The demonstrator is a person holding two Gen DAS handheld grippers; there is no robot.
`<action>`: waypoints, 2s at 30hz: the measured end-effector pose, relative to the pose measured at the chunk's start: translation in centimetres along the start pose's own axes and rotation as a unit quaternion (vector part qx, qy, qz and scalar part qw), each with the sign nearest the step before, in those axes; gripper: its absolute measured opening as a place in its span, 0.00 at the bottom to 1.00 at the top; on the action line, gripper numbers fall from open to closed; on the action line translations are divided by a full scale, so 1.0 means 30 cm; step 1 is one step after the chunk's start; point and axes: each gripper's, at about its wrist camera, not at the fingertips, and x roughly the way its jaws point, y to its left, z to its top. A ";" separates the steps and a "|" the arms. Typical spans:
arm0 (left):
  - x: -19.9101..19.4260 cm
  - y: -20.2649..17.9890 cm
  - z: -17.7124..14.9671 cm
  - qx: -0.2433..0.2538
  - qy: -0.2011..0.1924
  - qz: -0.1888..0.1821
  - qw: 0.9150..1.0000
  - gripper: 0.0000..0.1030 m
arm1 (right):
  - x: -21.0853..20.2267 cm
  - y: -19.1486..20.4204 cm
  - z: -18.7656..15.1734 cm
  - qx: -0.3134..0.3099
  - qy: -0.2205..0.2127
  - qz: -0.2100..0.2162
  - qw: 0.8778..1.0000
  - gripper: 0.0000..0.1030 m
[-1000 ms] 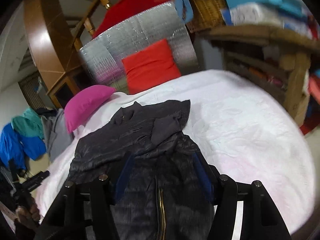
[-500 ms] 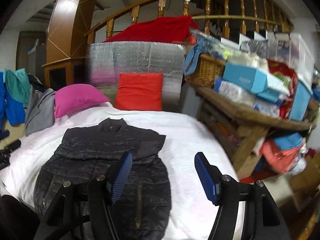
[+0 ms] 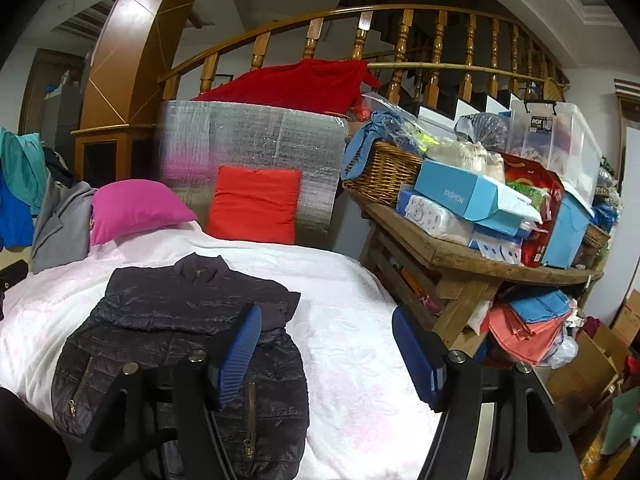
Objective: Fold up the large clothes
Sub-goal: 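Release the jacket and raise both tools above the folded jacket, then lower both grippers to the black jacket hem, then grasp the jacket hem with both grippers and lift it toward the collar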
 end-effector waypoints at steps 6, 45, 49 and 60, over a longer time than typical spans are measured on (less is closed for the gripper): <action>-0.023 -0.010 0.010 0.004 -0.008 0.001 1.000 0.75 | -0.023 -0.005 0.008 0.000 -0.005 -0.001 1.000 0.70; -0.056 0.023 0.009 -0.011 0.026 0.073 0.997 0.75 | 0.030 0.019 -0.021 0.008 0.029 0.053 0.998 0.75; 0.099 0.072 -0.112 -0.037 0.127 0.034 0.991 0.82 | 0.144 -0.032 -0.100 0.056 0.089 0.105 0.989 0.77; 0.434 0.331 -0.532 -0.211 0.353 0.026 0.911 0.82 | 0.591 -0.096 -0.627 0.223 0.334 0.193 0.895 0.77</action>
